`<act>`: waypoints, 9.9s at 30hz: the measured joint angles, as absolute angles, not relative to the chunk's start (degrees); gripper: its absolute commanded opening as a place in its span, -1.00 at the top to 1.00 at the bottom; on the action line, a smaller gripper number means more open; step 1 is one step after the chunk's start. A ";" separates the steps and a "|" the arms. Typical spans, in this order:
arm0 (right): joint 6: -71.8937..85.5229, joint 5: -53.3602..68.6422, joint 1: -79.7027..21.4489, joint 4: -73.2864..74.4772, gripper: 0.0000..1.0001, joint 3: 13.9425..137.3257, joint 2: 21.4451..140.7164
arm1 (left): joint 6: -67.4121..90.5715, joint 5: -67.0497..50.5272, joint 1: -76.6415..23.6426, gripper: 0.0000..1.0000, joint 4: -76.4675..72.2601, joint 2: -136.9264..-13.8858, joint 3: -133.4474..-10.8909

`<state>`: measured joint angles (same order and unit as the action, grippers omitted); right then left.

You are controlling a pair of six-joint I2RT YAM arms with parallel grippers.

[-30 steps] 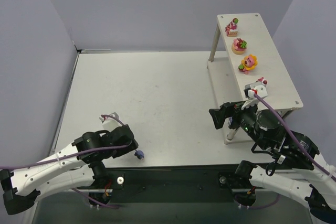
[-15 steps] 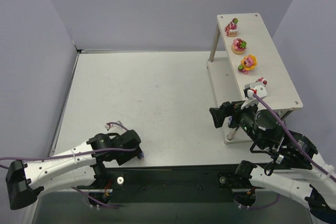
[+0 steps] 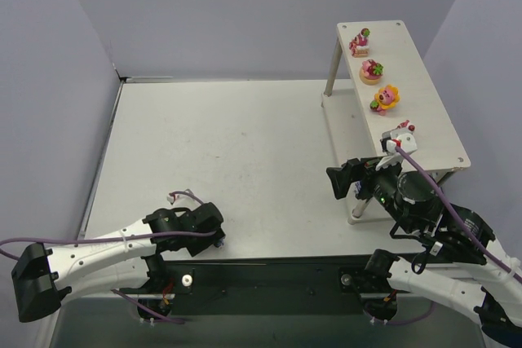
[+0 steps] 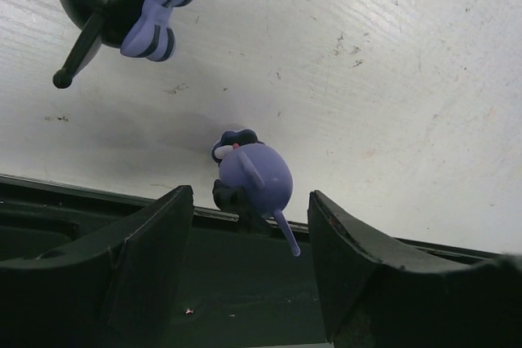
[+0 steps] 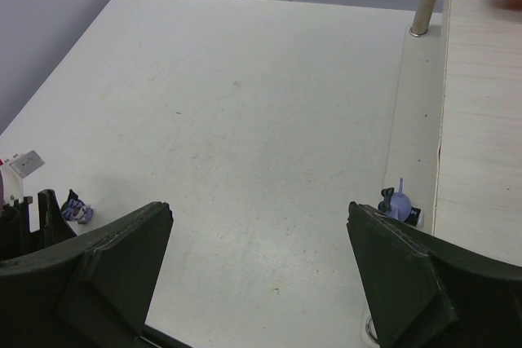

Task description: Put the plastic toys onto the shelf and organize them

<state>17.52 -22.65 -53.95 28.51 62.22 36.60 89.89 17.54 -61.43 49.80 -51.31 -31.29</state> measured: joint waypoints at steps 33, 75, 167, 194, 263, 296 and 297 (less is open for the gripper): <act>17.32 -23.51 -53.95 28.49 -0.87 62.06 36.12 | 77.93 21.17 -64.55 1.00 44.38 -63.81 -43.53; 17.54 -23.11 -53.93 30.83 -0.85 63.20 35.46 | 44.01 -2.87 -49.28 1.00 36.77 -136.64 -132.70; 17.89 -24.80 -53.65 31.35 -0.84 63.88 38.04 | 46.52 11.73 -51.92 0.40 25.85 -110.50 -81.95; 17.96 -24.77 -53.60 32.40 -0.91 64.53 38.17 | 47.40 10.31 -50.89 -0.82 23.38 -113.43 -81.03; -19.88 12.64 -64.01 8.14 -0.64 78.46 107.44 | 54.19 38.09 -36.95 -0.79 57.80 -32.12 -44.73; -10.46 2.11 -60.34 8.71 -0.66 61.47 72.93 | 50.83 14.13 -35.88 0.35 41.60 -52.71 -29.15; -10.46 1.87 -60.34 8.78 -0.66 61.43 72.62 | 50.72 14.11 -35.83 0.42 41.34 -52.71 -29.15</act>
<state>-10.46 1.87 -60.34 8.78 61.43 72.62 50.72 14.11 -35.83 41.34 -52.71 -29.15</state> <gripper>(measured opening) 0.828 0.433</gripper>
